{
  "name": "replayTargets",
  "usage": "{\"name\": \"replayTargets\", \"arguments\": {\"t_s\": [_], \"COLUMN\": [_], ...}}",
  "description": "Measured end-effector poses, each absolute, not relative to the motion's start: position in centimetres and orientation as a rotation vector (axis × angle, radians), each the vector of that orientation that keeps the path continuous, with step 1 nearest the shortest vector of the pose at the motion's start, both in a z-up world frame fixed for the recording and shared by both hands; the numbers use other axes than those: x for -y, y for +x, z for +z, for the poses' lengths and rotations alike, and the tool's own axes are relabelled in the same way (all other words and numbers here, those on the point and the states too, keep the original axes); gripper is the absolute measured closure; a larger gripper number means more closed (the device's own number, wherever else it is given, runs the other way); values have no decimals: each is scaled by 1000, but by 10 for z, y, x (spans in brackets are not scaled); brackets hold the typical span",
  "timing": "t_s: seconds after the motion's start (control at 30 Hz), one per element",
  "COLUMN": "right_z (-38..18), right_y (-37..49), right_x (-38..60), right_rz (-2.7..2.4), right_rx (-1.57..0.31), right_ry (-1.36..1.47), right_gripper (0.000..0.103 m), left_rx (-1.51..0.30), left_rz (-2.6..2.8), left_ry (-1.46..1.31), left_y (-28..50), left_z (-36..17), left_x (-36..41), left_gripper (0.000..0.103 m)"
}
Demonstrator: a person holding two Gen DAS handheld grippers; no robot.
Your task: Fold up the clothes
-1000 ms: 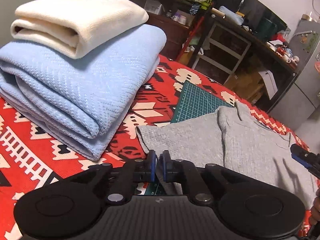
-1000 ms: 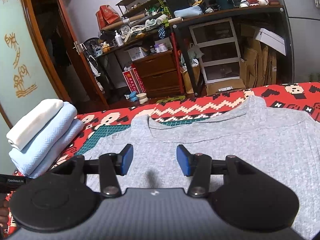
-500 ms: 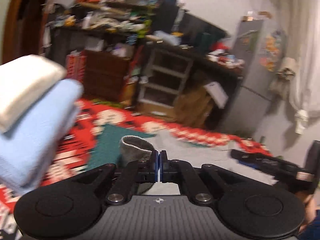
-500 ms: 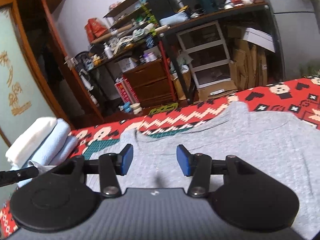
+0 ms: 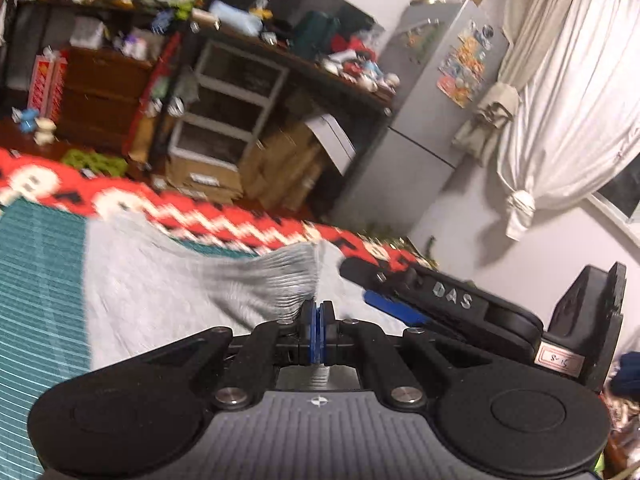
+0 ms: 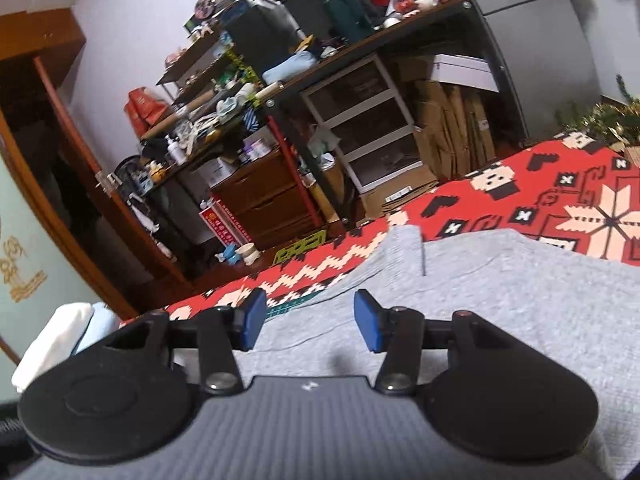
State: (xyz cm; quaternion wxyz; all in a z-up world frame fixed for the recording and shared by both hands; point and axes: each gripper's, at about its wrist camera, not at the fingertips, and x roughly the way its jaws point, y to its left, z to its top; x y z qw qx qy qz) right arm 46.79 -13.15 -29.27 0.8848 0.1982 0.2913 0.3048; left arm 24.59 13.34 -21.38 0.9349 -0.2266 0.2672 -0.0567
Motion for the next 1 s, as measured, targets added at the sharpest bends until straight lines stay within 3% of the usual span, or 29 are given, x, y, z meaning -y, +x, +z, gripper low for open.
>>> {"name": "replayTargets", "arguments": {"t_s": [0.23, 0.4, 0.47, 0.83, 1.0], "right_z": [-299, -306, -308, -310, -318], "right_y": [475, 482, 483, 480, 484], "right_x": [134, 132, 131, 114, 106], "right_rz": [599, 582, 586, 583, 571], "right_rx": [-614, -633, -641, -697, -737], "right_ry": [431, 432, 435, 303, 234], "right_gripper": [49, 49, 48, 48, 63], "left_rx": [-615, -616, -587, -503, -525], "left_rz": [-171, -211, -239, -196, -247], "left_ry": [-495, -547, -563, -638, -671], "left_y": [274, 265, 250, 238, 244], "left_z": [-236, -235, -229, -228, -248], "left_x": [-115, -128, -140, -239, -252], "left_gripper": [102, 88, 78, 79, 85]}}
